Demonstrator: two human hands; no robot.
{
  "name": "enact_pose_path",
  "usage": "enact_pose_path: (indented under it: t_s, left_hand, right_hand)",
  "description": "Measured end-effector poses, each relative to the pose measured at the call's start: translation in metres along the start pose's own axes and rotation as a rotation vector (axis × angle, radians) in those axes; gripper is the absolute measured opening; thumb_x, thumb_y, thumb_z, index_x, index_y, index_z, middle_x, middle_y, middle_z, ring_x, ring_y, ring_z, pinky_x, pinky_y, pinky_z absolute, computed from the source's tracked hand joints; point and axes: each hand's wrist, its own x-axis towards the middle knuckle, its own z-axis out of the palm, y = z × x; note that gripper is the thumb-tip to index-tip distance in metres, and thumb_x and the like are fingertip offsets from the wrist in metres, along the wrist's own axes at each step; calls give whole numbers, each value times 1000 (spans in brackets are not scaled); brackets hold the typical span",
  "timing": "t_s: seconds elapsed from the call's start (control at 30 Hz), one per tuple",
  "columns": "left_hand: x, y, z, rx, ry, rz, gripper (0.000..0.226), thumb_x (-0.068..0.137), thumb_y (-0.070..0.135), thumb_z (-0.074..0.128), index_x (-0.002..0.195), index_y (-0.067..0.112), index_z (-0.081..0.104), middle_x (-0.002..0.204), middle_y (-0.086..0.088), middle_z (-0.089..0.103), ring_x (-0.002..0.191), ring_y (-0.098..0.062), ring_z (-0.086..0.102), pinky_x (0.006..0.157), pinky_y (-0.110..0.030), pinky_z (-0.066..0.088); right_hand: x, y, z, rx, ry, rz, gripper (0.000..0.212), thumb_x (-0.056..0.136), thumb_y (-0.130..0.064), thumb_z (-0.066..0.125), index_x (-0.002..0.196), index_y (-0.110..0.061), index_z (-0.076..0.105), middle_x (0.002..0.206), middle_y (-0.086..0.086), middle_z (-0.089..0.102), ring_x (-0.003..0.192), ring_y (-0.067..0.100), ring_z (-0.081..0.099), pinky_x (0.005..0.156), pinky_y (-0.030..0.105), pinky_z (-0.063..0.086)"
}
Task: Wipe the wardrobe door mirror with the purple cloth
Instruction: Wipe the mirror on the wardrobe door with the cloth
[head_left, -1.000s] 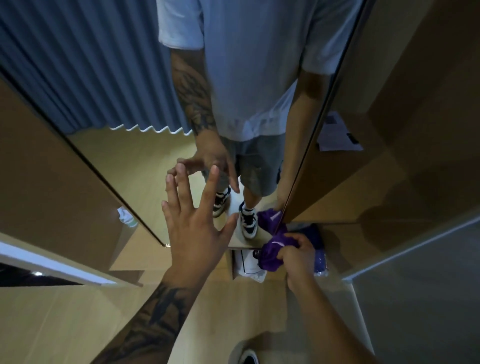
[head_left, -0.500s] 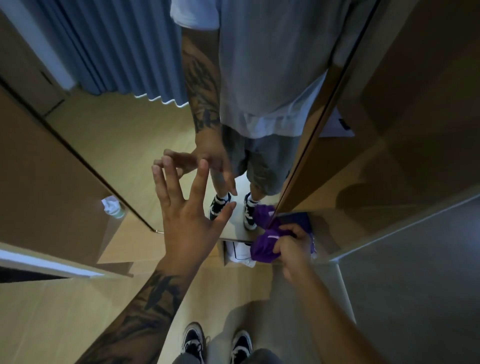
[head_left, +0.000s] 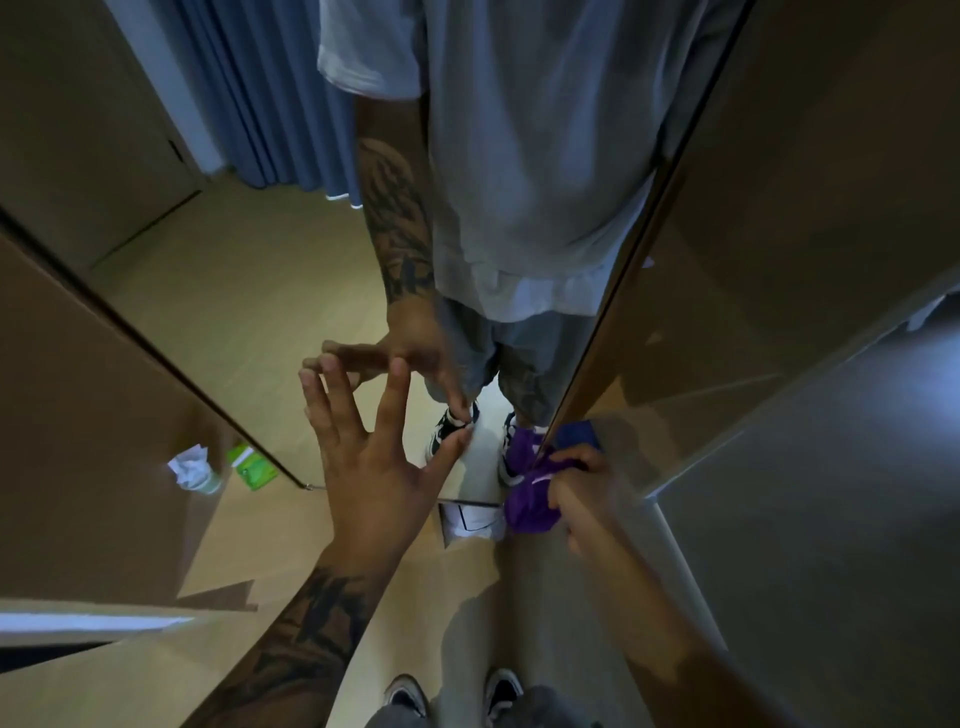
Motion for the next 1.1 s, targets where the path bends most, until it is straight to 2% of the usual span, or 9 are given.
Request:
enact_pose_path:
  t_s: [0.17,0.27,0.47,0.57,0.67,0.73,0.83,1.0,1.1]
  left_hand:
    - [-1,4,3,1,2,9,105,84,71,67,162,39,5,167,-2,-26,155,-41,-10,122,-66,14]
    - [0,4,4,3,-15,-16,102,85,74,63,162,38,5,167,-3,-26,155,-40,-12,120,-68,16]
    - [-1,3,3,-15,-26,-4,105,84,70,67,162,40,4,167,-4,-27,155,-38,-15,119,-69,15]
    - [0,2,4,-22,-26,-10,103,84,71,65,161,41,4,167,-5,-26,155,-37,-16,119,-69,15]
    - [-1,3,3,-23,-32,-20,103,84,69,67,161,40,5,168,-18,-11,155,-38,-14,118,-70,16]
    - [-1,3,2,-19,-46,-25,105,84,65,70,161,40,5,165,-23,-4,155,-45,-10,117,-71,16]
    - [-1,3,2,-17,-50,-14,101,86,64,68,162,38,6,169,-16,-16,154,-49,-6,119,-70,13]
    - [-1,3,2,-8,-74,-46,97,89,57,66,162,39,5,166,-26,-2,154,-41,-14,118,-72,12]
    - [-2,2,0,-31,-88,-51,95,90,54,66,161,41,5,168,-21,-6,154,-40,-15,118,-72,13]
  right_hand:
    - [-23,-13,-5,129,77,-69,46,73,26,45,87,-13,64,79,-1,66,70,15,60,46,17,45]
    - [-22,-13,-3,120,18,-53,44,74,24,43,91,-11,65,82,5,67,77,23,63,55,23,47]
    - [-30,-35,-12,139,72,-181,43,53,4,49,79,-22,70,79,5,73,73,24,68,62,32,49]
    - [-38,-32,-9,207,47,-146,28,61,2,57,78,-19,65,80,2,72,76,21,67,57,25,51]
    - [-43,-36,-7,71,9,-222,37,61,4,53,83,-20,69,91,8,72,85,28,66,71,32,49]
    - [-50,-50,-11,52,40,-209,41,67,10,53,87,-20,70,83,2,72,79,23,67,68,31,49]
    - [-60,-63,-15,117,80,-301,44,54,-3,56,91,-19,73,79,-4,75,75,19,67,63,31,50]
    - [-63,-52,-5,-4,82,-332,44,59,2,61,92,-25,73,88,-6,79,88,19,74,84,47,60]
    - [-72,-69,-8,-2,130,-392,50,64,11,55,96,-25,70,86,-9,78,80,11,73,67,32,58]
